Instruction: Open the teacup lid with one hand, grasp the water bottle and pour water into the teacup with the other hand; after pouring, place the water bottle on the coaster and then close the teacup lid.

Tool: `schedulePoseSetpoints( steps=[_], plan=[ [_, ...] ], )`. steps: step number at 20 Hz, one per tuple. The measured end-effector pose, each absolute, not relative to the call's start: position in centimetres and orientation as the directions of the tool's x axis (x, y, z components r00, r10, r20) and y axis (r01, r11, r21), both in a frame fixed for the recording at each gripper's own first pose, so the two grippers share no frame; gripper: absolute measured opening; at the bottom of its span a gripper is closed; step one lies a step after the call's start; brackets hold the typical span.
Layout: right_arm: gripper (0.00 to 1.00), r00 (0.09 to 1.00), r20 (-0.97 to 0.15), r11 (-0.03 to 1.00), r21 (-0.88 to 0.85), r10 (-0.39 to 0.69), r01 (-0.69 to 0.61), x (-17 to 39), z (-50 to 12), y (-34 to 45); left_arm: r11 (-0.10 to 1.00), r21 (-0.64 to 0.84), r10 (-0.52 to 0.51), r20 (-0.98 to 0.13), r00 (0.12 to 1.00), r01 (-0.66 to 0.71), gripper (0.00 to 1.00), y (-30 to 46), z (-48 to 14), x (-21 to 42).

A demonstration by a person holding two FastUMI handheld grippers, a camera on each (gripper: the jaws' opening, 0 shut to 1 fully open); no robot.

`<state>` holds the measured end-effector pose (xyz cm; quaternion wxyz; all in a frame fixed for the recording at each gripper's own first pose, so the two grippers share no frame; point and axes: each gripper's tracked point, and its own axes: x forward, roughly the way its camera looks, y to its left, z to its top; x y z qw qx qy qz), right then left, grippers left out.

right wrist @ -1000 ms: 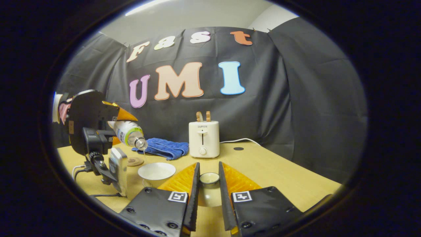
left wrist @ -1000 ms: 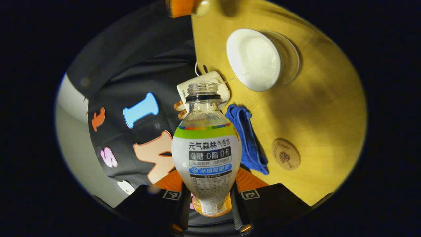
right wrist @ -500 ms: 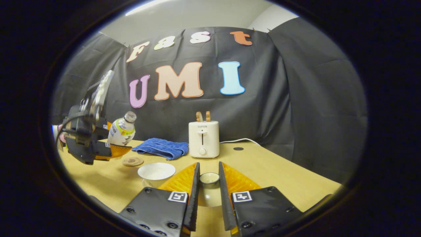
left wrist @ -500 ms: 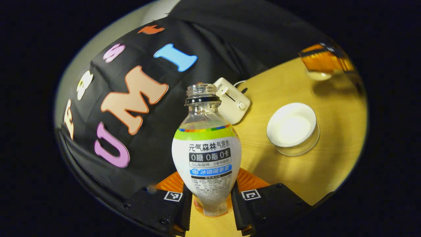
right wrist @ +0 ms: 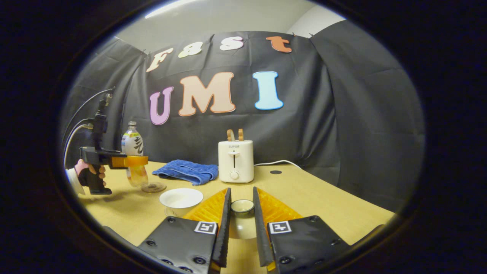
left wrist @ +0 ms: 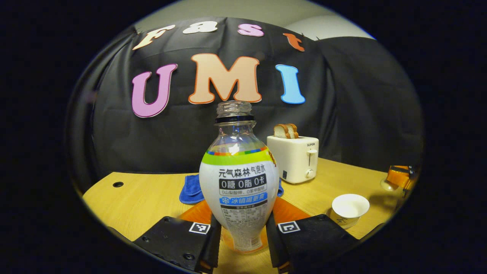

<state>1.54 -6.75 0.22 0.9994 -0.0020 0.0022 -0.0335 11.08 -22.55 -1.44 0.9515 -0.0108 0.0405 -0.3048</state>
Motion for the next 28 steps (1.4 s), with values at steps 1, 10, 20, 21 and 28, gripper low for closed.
schedulePoseSetpoints(
  steps=[1,10,20,21,28],
  plan=[
    [0.36,0.998,-0.004,0.998,-0.004,-0.067,0.067,1.5,0.2,-6.7,0.816,-0.05,-0.578,-0.067,0.814,0.575,0.49,-22.7,-1.5,11.2],
    [0.36,0.998,-0.004,0.998,-0.004,-0.067,0.067,1.5,0.2,-6.7,0.818,-0.023,-0.575,-0.087,0.814,0.575,0.49,-23.3,-2.4,11.5],
    [0.35,0.998,-0.004,0.998,-0.005,-0.067,0.067,1.5,0.3,-6.7,0.812,-0.05,-0.583,-0.082,0.808,0.581,0.54,-23.7,-2.4,11.3],
    [0.36,0.998,-0.004,0.998,-0.005,-0.067,0.067,1.5,0.2,-6.7,0.813,-0.047,-0.582,-0.085,0.809,0.58,0.57,-23.7,-2.5,11.4],
    [0.36,0.998,-0.004,0.998,-0.005,-0.067,0.067,1.5,0.2,-6.7,0.814,-0.042,-0.58,-0.109,0.807,0.579,0.69,-23.2,-2.8,10.9]
  ],
)
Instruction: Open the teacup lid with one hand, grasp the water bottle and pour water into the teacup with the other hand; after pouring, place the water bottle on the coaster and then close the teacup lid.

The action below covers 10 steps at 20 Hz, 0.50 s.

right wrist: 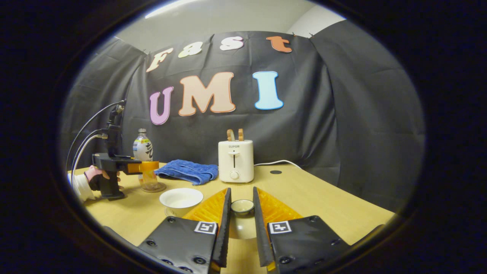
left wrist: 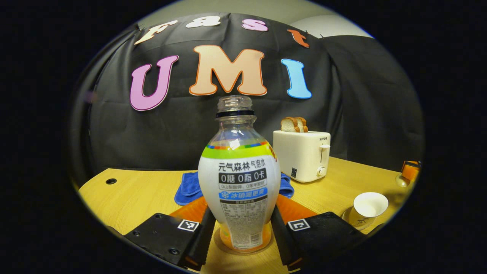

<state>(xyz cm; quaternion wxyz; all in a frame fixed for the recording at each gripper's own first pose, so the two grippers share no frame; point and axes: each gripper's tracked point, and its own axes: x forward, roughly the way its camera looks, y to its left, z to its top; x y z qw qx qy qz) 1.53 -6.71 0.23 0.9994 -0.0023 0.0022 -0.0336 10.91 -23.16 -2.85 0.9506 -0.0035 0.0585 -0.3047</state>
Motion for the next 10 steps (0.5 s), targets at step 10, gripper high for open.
schedulePoseSetpoints(
  steps=[10],
  plan=[
    [0.35,0.998,-0.004,0.998,-0.005,-0.067,0.067,1.5,0.2,-6.7,0.82,-0.078,-0.572,-0.074,0.817,0.568,0.92,-21.5,-1.9,10.2]
  ],
)
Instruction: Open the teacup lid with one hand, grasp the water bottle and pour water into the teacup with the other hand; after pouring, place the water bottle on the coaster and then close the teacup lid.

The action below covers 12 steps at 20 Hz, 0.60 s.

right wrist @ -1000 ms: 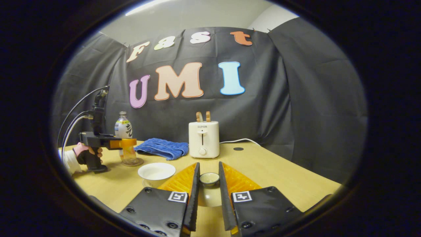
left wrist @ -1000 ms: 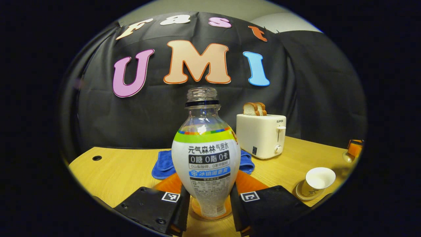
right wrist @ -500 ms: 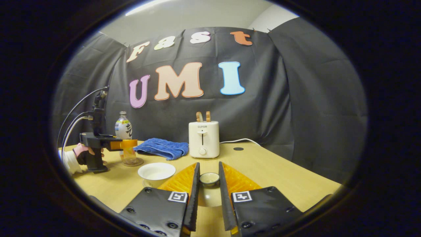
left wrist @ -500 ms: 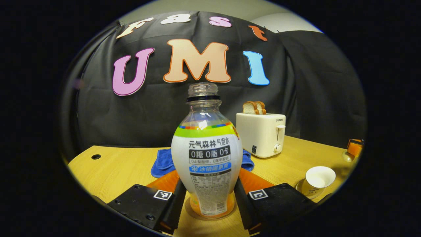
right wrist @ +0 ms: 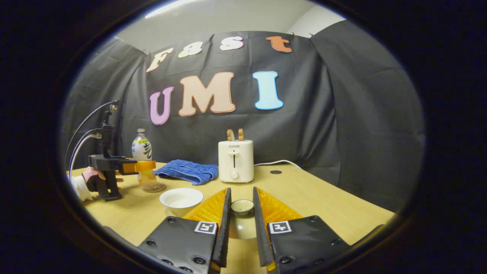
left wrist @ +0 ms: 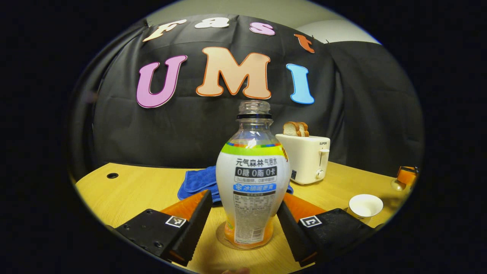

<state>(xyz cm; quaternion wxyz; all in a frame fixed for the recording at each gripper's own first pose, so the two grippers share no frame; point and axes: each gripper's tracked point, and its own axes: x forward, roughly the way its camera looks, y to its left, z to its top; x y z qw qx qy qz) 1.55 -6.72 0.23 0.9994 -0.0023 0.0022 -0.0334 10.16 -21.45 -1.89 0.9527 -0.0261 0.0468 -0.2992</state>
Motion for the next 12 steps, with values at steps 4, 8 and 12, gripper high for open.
schedulePoseSetpoints(
  steps=[4,8,12],
  plan=[
    [0.35,0.997,-0.004,0.997,-0.005,-0.071,0.071,1.5,0.3,-6.8,0.813,-0.054,-0.583,-0.066,0.81,0.58,0.94,-20.7,-2.0,8.5],
    [0.35,0.997,-0.004,0.997,-0.005,-0.073,0.073,1.5,0.3,-6.9,0.808,-0.045,-0.589,-0.069,0.805,0.588,0.94,-20.9,-2.2,8.2],
    [0.35,0.997,-0.005,0.997,-0.006,-0.072,0.072,1.5,0.2,-6.9,0.803,-0.045,-0.596,-0.064,0.8,0.594,0.94,-21.0,-2.1,7.3]
  ],
)
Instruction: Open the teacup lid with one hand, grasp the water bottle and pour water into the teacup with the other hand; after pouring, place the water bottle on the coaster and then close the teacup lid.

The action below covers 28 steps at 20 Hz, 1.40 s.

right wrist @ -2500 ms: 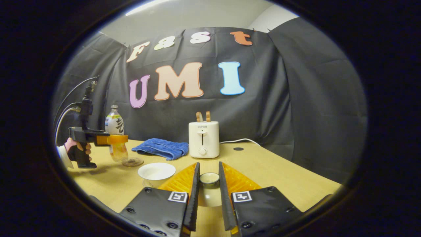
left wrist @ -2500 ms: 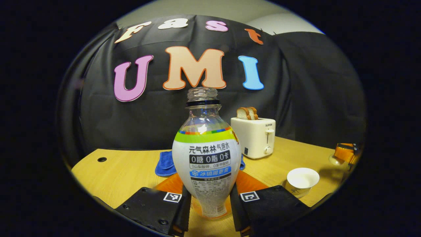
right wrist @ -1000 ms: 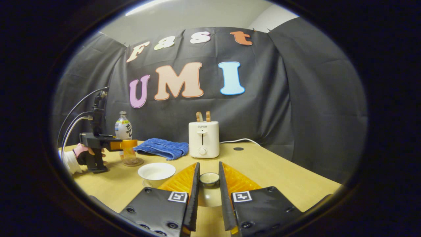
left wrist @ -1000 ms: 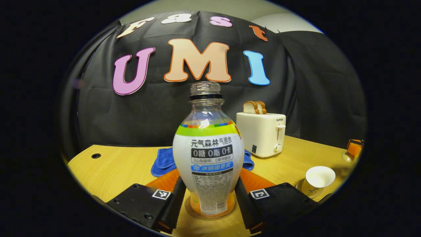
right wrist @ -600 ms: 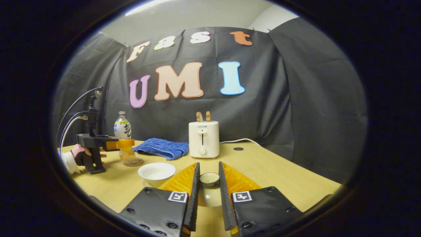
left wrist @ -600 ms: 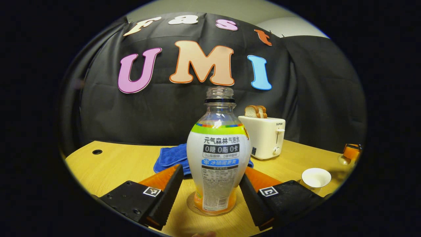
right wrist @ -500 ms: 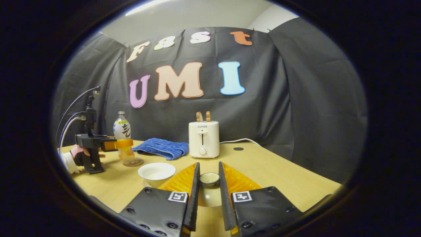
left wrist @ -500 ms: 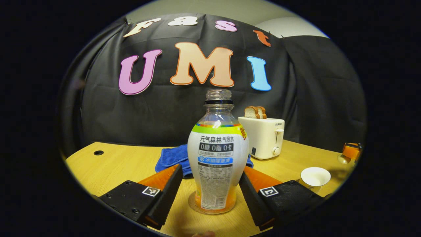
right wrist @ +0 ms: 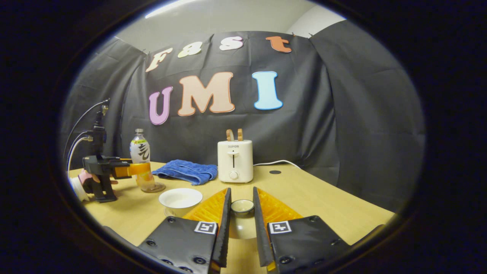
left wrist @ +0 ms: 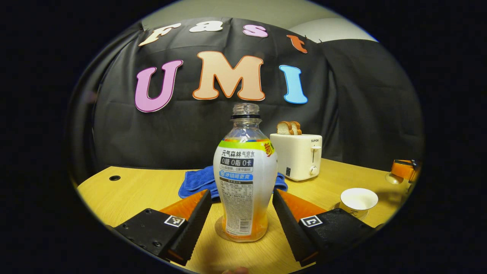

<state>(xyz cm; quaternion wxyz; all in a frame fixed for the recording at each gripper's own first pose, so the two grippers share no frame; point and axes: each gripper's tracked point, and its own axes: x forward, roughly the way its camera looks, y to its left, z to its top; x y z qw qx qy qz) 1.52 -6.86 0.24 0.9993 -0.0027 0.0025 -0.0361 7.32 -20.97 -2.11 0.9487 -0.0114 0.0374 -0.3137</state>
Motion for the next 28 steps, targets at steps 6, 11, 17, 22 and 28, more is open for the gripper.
schedulePoseSetpoints(
  steps=[6,11,17,22,28],
  plan=[
    [0.35,0.998,-0.005,0.998,-0.005,-0.057,0.057,1.6,0.3,-6.6,0.812,-0.019,-0.584,-0.017,0.812,0.584,0.93,-20.4,-1.3,5.5],
    [0.36,0.999,-0.008,0.999,-0.005,-0.036,0.036,2.0,0.1,-5.5,0.809,-0.022,-0.587,0.005,0.81,0.587,0.92,-19.0,-0.9,2.7],
    [0.36,0.999,-0.014,0.999,-0.003,0.034,-0.034,3.9,-0.1,-1.7,0.85,-0.02,-0.527,0.004,0.85,0.527,0.93,-14.4,-0.8,-0.2],
    [0.36,0.99,-0.014,0.99,0.002,0.141,-0.141,6.0,-0.2,2.6,0.889,-0.02,-0.457,0.003,0.89,0.457,0.93,-10.8,-0.7,-2.1],
    [0.36,0.973,-0.049,0.974,0.003,0.224,-0.225,8.5,-1.0,6.0,0.93,-0.016,-0.368,-0.005,0.93,0.367,0.93,-8.4,-0.7,-2.3]
  ],
)
